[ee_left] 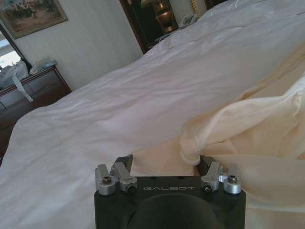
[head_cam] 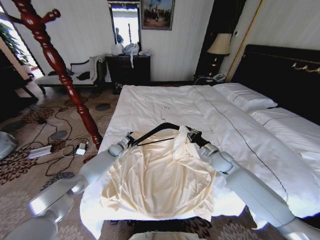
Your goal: Pick up the clothes from the bed and hang them on the clothes hanger.
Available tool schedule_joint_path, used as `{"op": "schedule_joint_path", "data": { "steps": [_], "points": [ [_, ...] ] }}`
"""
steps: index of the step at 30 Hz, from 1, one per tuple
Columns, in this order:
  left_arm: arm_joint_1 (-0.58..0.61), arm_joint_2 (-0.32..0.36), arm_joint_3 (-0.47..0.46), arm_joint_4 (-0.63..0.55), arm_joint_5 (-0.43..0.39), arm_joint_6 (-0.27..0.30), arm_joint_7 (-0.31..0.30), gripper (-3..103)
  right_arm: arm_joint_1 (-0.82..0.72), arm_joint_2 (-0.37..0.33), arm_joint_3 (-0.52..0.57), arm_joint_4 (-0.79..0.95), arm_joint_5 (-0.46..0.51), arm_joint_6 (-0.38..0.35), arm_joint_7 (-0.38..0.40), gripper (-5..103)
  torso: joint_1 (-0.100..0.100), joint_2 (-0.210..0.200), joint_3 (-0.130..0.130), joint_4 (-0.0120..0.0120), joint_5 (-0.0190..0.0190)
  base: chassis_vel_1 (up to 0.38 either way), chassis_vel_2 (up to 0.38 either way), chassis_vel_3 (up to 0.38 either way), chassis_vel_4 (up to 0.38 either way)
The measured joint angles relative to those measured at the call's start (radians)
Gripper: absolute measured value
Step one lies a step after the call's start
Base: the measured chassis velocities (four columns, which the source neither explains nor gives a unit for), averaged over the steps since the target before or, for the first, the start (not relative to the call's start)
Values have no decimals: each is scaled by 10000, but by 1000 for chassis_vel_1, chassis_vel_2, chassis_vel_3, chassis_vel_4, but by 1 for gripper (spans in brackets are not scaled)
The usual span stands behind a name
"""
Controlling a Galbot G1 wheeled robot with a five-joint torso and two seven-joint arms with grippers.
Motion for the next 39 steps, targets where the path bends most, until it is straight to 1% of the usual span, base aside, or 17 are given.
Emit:
{"op": "schedule_joint_path", "data": {
  "steps": [2, 3, 5, 6, 7, 8, 9, 11, 14, 16, 19, 25, 30, 32, 33, 35, 39],
  "points": [
    [-26, -48, 27, 73, -8, -34, 42, 63, 1, 3, 0, -2, -2, 0, 0, 16, 0, 0, 0, 1, 0, 0, 0, 0, 0],
    [-31, -64, 37, 102, -8, -42, 59, 63, 0, 5, 0, -3, -4, 0, 0, 16, 0, 0, 0, 1, 0, 0, 0, 0, 0],
    [-42, -147, 51, 245, 4, -100, 109, 52, -5, 12, 0, -3, -6, 0, 0, 16, -1, 0, 0, 1, 0, 0, 0, 0, 0],
    [-42, -147, 51, 245, 4, -100, 109, 52, -5, 12, 0, -3, -6, 0, 0, 16, -1, 0, 0, 1, 0, 0, 0, 0, 0],
    [-52, -178, 53, 295, 7, -134, 126, 46, -6, 12, 0, -3, -8, 0, 0, 16, 0, -1, 0, 1, 0, 0, 0, 0, 0],
    [-56, -186, 53, 305, 9, -144, 131, 46, -7, 12, 0, -3, -8, 0, 0, 16, 0, 0, 0, 1, 0, 0, 0, 0, 0],
    [-101, -221, 78, 329, 12, -177, 150, 35, -17, 13, 0, -3, -10, -1, 0, 16, -1, 0, 0, 1, 0, 0, 0, 0, 0],
    [-117, -228, 89, 329, 12, -183, 154, 35, -20, 14, 0, -3, -11, -2, 0, 16, 0, 0, 0, 0, 0, 0, 0, 0, 0],
    [-216, -240, 147, 308, -29, -191, 165, 19, -35, 23, 1, -3, -12, -16, 1, 16, -1, -1, 0, 0, 0, 0, 0, 0, 0],
    [-226, -237, 157, 294, -40, -191, 167, 19, -36, 24, 2, -2, -12, -18, 2, 16, -1, 0, 0, 0, 0, 0, 0, 0, 0],
    [-262, -149, 221, 55, -155, -157, 174, 3, -57, 18, 33, -3, -15, -23, 10, 16, 0, 0, 0, 0, 0, 0, 0, 0, 0],
    [-264, 76, 214, -599, -514, -28, 85, 1, -85, -34, 57, -4, -18, -29, 35, 16, 0, 0, 0, 1, 0, 0, 0, 0, 0],
    [-317, 185, 36, -1178, -1197, 353, -64, 1, -11, -180, 60, 48, 26, -84, 51, 16, -1, 0, 0, 0, 0, 0, 0, 0, 0],
    [-359, 293, -43, -1499, -1544, 591, -146, 1, 35, -298, 67, 96, 132, -152, 68, 16, -1, 0, 0, -1, 0, 0, 0, 0, 0],
    [-420, 486, -122, -1972, -2036, 907, -249, 1, 96, -424, 81, 147, 294, -246, 92, 16, 0, -1, 0, 0, -1, 0, 0, 0, 0],
    [-446, 558, -151, -2134, -2205, 1013, -283, 1, 130, -473, 86, 159, 360, -281, 99, 16, -1, -1, 0, 0, -1, 0, 0, 0, 0],
    [-697, 1062, -474, -3110, -3074, 1621, -524, 1, 496, -803, 194, 112, 771, -374, 114, 16, -2, -1, 0, 0, 1, 0, 0, 0, 0]
  ]
}}
